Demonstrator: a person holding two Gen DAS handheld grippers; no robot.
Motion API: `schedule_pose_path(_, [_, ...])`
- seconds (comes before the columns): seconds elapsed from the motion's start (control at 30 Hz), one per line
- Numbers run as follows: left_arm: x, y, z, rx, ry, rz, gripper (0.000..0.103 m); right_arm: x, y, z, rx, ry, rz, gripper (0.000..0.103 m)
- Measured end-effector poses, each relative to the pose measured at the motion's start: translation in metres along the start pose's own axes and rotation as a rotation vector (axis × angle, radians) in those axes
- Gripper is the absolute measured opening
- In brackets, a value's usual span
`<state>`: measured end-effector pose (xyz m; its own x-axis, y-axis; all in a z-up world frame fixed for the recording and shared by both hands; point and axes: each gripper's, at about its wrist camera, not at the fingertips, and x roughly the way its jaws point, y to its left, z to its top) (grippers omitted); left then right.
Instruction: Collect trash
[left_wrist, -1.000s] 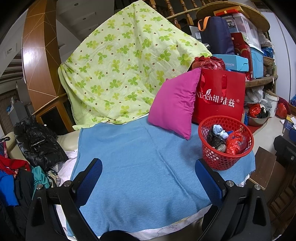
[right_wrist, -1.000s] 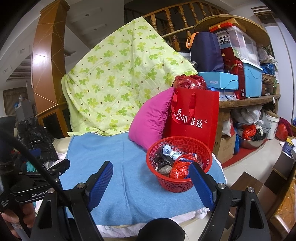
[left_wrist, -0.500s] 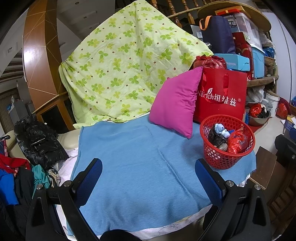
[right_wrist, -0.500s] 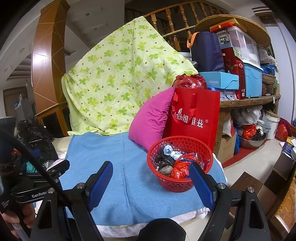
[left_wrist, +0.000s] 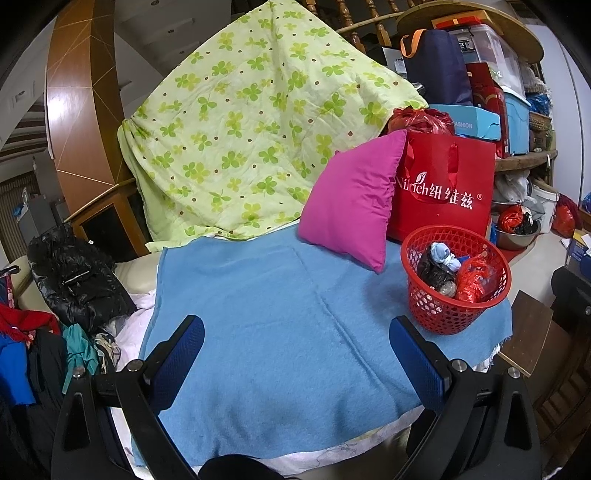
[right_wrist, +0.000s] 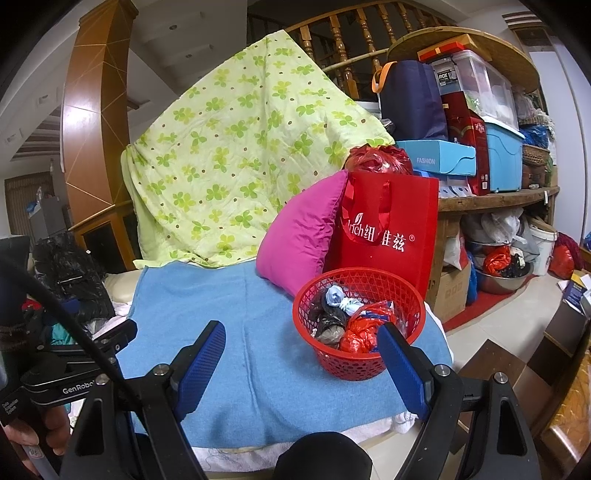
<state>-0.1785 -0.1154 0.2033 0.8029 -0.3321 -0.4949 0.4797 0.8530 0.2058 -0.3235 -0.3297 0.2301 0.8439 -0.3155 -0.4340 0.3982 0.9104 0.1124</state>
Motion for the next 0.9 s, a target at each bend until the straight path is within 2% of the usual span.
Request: schedule_pose_path(0.9, [0.003,-0.003,-0.005,0.009,0.012,0.001,0.100,0.004,-0.005,-0.006,-0.005,0.009,0.005,0.087])
